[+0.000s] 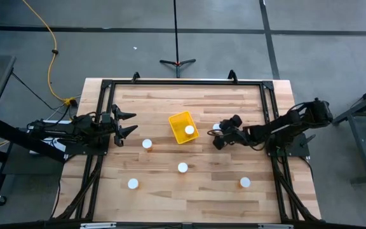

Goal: Pick and place pill bottles into a basket
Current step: Put the orange pill bottle into the yellow bin

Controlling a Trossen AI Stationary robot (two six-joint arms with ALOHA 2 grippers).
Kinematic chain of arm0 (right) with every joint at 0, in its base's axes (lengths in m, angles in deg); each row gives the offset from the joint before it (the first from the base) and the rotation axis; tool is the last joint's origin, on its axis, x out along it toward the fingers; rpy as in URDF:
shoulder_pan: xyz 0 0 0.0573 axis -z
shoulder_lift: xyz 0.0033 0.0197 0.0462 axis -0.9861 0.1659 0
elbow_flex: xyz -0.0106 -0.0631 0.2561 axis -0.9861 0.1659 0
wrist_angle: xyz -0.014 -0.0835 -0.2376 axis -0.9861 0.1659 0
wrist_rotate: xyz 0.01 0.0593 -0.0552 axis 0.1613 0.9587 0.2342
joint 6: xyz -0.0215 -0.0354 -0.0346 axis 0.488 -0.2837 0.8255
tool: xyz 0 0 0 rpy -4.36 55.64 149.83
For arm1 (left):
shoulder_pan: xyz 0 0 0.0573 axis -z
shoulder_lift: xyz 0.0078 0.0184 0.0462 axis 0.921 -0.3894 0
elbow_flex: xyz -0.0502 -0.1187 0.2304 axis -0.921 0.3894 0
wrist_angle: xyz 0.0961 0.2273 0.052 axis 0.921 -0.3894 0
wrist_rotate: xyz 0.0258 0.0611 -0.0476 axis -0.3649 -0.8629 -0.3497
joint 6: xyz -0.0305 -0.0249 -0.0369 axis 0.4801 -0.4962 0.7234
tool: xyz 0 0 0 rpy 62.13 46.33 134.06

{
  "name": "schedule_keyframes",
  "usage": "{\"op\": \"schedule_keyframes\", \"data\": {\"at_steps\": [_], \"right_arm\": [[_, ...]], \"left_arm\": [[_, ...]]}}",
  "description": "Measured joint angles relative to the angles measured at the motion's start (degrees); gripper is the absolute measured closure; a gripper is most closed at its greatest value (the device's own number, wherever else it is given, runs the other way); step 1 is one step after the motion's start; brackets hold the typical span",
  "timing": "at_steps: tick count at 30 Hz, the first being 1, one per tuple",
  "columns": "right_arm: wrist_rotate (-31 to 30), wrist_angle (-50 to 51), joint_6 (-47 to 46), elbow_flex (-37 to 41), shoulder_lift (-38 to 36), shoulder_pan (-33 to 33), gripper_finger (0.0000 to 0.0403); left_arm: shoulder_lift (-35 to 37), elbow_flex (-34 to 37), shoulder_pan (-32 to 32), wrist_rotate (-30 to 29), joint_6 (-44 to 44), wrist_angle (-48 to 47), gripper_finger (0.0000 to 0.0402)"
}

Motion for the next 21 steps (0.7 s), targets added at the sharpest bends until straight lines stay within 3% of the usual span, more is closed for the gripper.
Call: {"op": "schedule_keyframes", "data": {"at_steps": [21], "right_arm": [[2.1,-1.8,1.7,0.0,0.0,0.8,0.015]], "left_arm": [[0.0,0.0,0.0,0.0,0.0,0.0,0.011]]}}
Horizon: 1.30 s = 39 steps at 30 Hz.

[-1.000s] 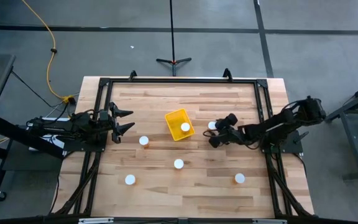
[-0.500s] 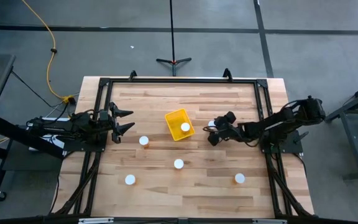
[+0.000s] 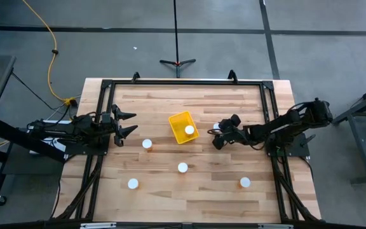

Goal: Pick and place pill bottles into a basket
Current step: Put the orange pill bottle into the yellow bin

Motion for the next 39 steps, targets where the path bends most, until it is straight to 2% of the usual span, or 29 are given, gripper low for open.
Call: {"op": "schedule_keyframes", "data": {"at_steps": [4,14,28,39], "right_arm": [[-3.1,0.0,-2.6,0.0,0.0,0.0,0.0163],[-2.0,-0.1,-2.6,-0.1,0.0,0.0,0.02],[-1.1,-1.8,-3.8,-0.3,0.0,0.0,0.0195],[3.7,0.2,3.8,-8.3,-0.1,0.0,0.0195]], "left_arm": [[0.0,0.0,0.0,0.0,0.0,0.0,0.011],[0.0,0.0,0.0,0.0,0.0,0.0,0.011],[0.0,0.0,0.0,0.0,0.2,0.0,0.011],[0.0,0.0,0.0,0.0,0.3,0.0,0.011]]}}
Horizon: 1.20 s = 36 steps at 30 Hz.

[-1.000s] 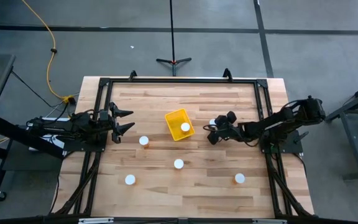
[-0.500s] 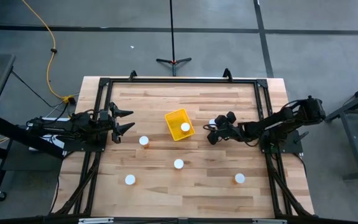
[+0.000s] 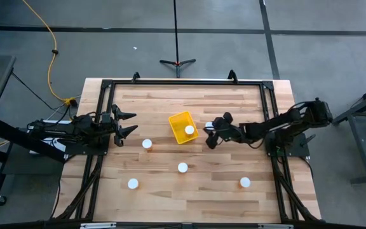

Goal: Pick and place pill bottles into a basket
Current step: Put the orange pill bottle into the yellow bin

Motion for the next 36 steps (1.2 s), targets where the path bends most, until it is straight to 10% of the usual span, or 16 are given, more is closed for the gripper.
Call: {"op": "schedule_keyframes", "data": {"at_steps": [12,36], "right_arm": [[0.9,6.3,12.5,-12.9,0.0,0.7,0.0195],[21.7,-8.9,18.2,-19.0,14.4,12.2,0.0195]], "left_arm": [[0.0,0.0,0.0,0.0,1.2,-1.2,0.011],[0.0,0.0,0.0,0.0,1.2,-1.3,0.011]]}}
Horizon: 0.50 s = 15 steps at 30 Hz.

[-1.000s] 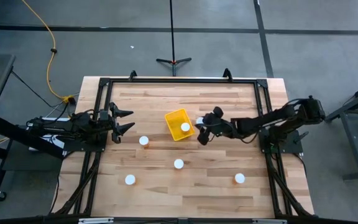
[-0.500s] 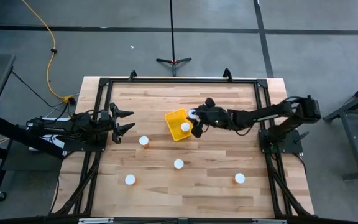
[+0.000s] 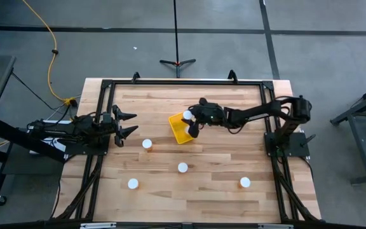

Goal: Pick and place pill bottles into a basket
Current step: Put the orange pill bottle into the yellow bin

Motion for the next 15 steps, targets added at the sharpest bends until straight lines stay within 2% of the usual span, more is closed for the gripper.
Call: {"op": "schedule_keyframes", "data": {"at_steps": [15], "right_arm": [[2.3,4.9,0.3,-5.6,7.8,2.9,0.0195]], "left_arm": [[0.0,0.0,0.0,0.0,0.2,0.0,0.011]]}}
